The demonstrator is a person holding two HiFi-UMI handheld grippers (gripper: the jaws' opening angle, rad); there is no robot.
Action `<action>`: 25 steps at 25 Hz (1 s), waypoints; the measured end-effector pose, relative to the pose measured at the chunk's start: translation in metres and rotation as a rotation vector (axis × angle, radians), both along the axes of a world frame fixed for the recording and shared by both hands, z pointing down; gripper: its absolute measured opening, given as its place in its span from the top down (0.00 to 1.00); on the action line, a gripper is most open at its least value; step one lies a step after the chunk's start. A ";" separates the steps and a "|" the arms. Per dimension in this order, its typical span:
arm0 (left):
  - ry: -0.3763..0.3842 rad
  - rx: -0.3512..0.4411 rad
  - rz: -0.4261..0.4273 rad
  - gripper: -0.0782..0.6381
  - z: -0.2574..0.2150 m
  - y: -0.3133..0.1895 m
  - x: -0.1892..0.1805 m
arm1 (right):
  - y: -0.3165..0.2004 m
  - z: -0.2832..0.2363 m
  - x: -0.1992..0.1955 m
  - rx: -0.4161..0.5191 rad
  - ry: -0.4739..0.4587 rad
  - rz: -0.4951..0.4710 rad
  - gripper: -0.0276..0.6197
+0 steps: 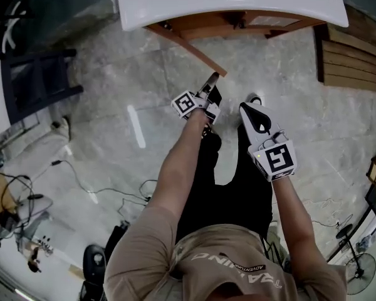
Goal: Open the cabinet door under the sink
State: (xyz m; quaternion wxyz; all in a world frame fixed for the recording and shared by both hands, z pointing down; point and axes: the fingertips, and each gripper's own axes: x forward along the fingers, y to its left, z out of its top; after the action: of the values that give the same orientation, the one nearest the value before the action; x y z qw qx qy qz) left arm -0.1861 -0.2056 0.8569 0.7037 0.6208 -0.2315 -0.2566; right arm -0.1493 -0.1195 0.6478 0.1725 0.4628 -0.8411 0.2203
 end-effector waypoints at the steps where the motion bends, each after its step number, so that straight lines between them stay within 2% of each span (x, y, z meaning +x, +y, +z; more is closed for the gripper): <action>1: -0.005 -0.003 0.013 0.75 0.002 0.005 -0.005 | 0.005 0.001 -0.004 -0.005 -0.010 0.005 0.95; 7: -0.021 -0.022 0.048 0.75 0.006 0.025 -0.050 | 0.007 0.004 -0.027 -0.033 -0.003 -0.029 0.95; 11: -0.083 0.001 0.198 0.75 0.006 0.032 -0.080 | -0.006 -0.004 -0.051 -0.017 -0.020 -0.061 0.95; 14: -0.080 0.012 0.261 0.75 -0.001 0.035 -0.096 | -0.009 -0.008 -0.068 -0.012 -0.032 -0.082 0.95; 18: -0.096 0.014 0.254 0.75 -0.001 0.036 -0.122 | -0.007 -0.005 -0.082 -0.028 -0.041 -0.100 0.95; 25: -0.102 0.015 0.243 0.76 -0.003 0.033 -0.146 | -0.004 0.001 -0.094 -0.051 -0.014 -0.135 0.95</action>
State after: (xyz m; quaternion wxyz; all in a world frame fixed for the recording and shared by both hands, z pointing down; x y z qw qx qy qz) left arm -0.3321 -0.1726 0.8539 0.7123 0.6618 -0.1879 -0.1392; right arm -0.2435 -0.1237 0.6490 0.1929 0.3990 -0.8657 0.2326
